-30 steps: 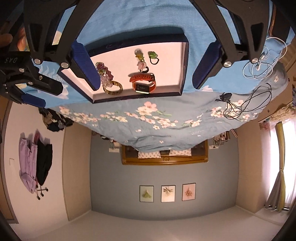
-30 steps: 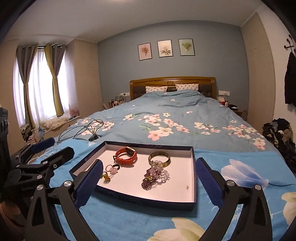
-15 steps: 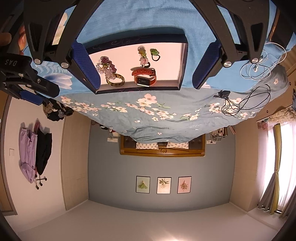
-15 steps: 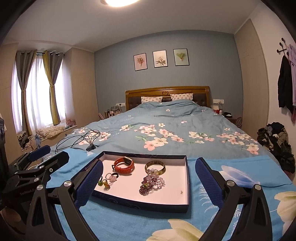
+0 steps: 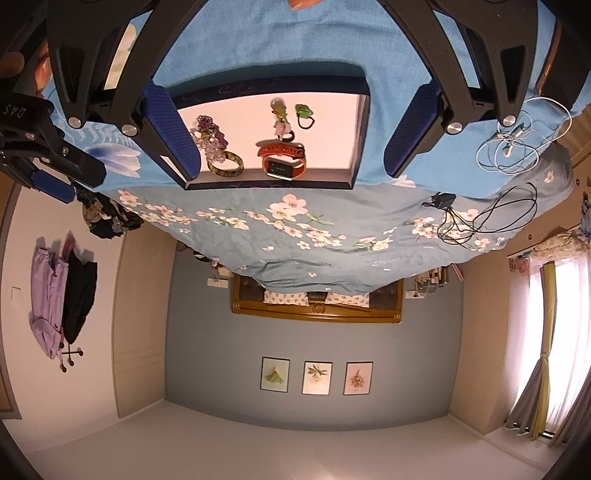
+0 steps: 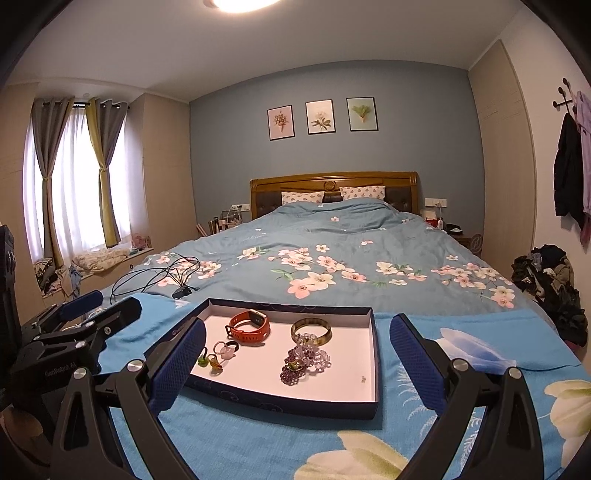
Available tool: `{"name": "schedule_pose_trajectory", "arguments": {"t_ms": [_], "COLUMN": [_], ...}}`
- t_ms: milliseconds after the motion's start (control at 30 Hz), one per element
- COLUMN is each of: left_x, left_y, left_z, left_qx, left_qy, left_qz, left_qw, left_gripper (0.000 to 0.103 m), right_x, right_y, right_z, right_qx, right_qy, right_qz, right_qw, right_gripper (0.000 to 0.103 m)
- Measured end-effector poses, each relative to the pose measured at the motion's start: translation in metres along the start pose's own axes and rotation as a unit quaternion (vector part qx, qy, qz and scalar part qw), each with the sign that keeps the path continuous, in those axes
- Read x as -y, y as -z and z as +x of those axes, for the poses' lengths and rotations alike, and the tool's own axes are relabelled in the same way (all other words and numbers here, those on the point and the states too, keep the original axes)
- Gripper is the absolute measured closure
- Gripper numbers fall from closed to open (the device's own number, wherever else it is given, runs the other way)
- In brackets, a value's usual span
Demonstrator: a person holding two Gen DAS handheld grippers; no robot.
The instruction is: Organize jewelry
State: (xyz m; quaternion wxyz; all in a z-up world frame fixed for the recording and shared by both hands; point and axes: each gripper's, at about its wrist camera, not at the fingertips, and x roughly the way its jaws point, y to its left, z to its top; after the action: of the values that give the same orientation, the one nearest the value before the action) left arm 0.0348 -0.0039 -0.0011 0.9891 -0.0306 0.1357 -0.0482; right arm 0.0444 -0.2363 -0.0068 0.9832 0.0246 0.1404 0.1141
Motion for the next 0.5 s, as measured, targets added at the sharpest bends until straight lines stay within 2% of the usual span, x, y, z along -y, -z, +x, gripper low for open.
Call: {"name": "schedule_pose_trajectory", "arguments": {"t_ms": [500], "left_x": [0.0018], "left_y": [-0.0013], "left_z": [-0.0023], "left_qx": [0.012], "left_qy": [-0.013], "left_qz": [0.007], "left_qw": [0.9998], "left_gripper": [0.005], "right_x": [-0.001], "right_y": [0.0031], "right_z": [0.0], "right_qx": [0.002], "right_qy": [0.003], "right_qz": [0.004], "right_qw": [1.0], "right_gripper": [0.007]}}
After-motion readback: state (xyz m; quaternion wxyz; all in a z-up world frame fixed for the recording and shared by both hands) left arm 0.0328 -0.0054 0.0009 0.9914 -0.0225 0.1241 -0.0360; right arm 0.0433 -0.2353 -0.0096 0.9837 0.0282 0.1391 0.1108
